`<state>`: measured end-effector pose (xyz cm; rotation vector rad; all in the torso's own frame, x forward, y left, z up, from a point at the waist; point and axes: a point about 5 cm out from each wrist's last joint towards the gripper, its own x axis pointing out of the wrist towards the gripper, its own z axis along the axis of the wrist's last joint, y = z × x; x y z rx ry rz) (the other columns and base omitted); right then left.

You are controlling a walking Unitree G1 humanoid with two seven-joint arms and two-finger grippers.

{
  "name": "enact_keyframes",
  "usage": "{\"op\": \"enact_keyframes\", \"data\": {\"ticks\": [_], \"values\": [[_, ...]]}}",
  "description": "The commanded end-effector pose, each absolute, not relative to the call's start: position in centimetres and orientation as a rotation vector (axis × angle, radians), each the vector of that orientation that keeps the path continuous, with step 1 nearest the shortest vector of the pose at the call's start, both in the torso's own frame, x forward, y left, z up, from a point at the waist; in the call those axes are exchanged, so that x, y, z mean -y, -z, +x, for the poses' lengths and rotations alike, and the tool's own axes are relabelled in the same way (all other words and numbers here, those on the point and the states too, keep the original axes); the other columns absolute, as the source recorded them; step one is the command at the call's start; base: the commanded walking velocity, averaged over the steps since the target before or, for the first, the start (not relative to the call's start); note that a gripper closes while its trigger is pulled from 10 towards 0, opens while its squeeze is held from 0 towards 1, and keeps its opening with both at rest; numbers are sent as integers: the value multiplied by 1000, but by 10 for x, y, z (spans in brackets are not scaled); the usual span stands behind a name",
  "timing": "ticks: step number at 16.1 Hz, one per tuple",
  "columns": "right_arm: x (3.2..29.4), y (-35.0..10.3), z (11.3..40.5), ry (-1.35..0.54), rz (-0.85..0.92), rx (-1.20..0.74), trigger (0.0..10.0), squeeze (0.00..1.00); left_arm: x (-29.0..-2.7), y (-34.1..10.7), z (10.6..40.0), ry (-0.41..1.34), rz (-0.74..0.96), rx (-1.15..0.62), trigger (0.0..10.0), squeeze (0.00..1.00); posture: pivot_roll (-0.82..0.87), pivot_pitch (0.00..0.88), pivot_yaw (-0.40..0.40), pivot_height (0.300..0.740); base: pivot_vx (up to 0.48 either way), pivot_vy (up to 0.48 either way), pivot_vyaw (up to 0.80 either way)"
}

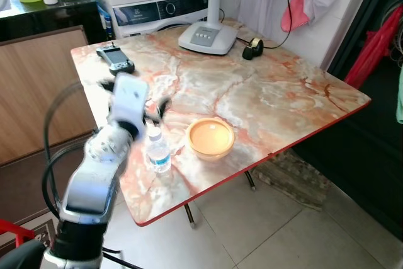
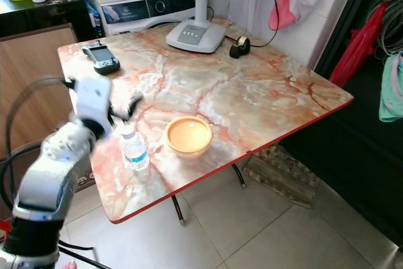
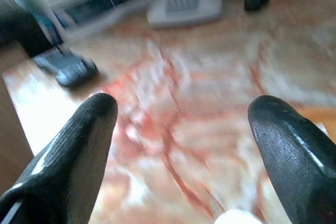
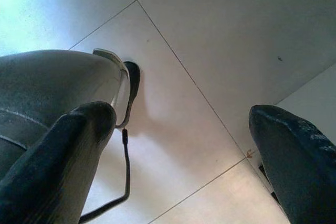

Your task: Restocking fridge

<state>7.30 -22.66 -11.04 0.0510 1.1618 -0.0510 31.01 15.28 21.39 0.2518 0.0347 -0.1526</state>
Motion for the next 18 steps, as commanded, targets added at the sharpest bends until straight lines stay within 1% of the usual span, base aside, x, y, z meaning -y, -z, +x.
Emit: {"op": "enact_keyframes", "data": {"ticks": [1, 2, 3, 6, 8, 9, 13, 18], "values": [[231, 110, 70, 47, 37, -1177, 10000, 0, -147, -216, 305, 202, 258, -71, 10000, 0, 225, 3, -71, 740, 0, 0, 0], [231, 110, 71, 41, 32, -1177, 10000, 0, -144, -219, 302, 246, 237, -98, 10000, 0, 223, 4, -71, 740, 0, 0, 0], [231, 110, 71, 40, 32, -1177, 10000, 0, -143, -221, 299, 276, 260, -107, 10000, 0, 224, 4, -71, 740, 0, 0, 0], [231, 110, 72, 41, 32, -1175, 10000, 0, -139, -227, 292, 315, 257, -171, 10000, 0, 225, 5, -70, 740, 0, 0, 0], [230, 110, 73, 37, 29, -1175, 10000, 0, -132, -231, 283, 374, 248, -253, 10000, 0, 232, 4, -69, 740, 0, 0, 0], [230, 110, 74, 33, 27, -1176, 10000, 0, -134, -226, 282, 367, 250, -289, 10000, 0, 231, 3, -69, 740, 0, 0, 0], [230, 110, 74, 24, 22, -1175, 10000, 0, -141, -220, 284, 310, 241, -340, 10000, 0, 226, 3, -68, 740, 0, 0, 0], [231, 110, 73, 17, 15, -1179, 10000, 0, -145, -215, 284, 275, 224, -373, 10000, 0, 224, 7, -72, 740, 0, 0, 0]]}}
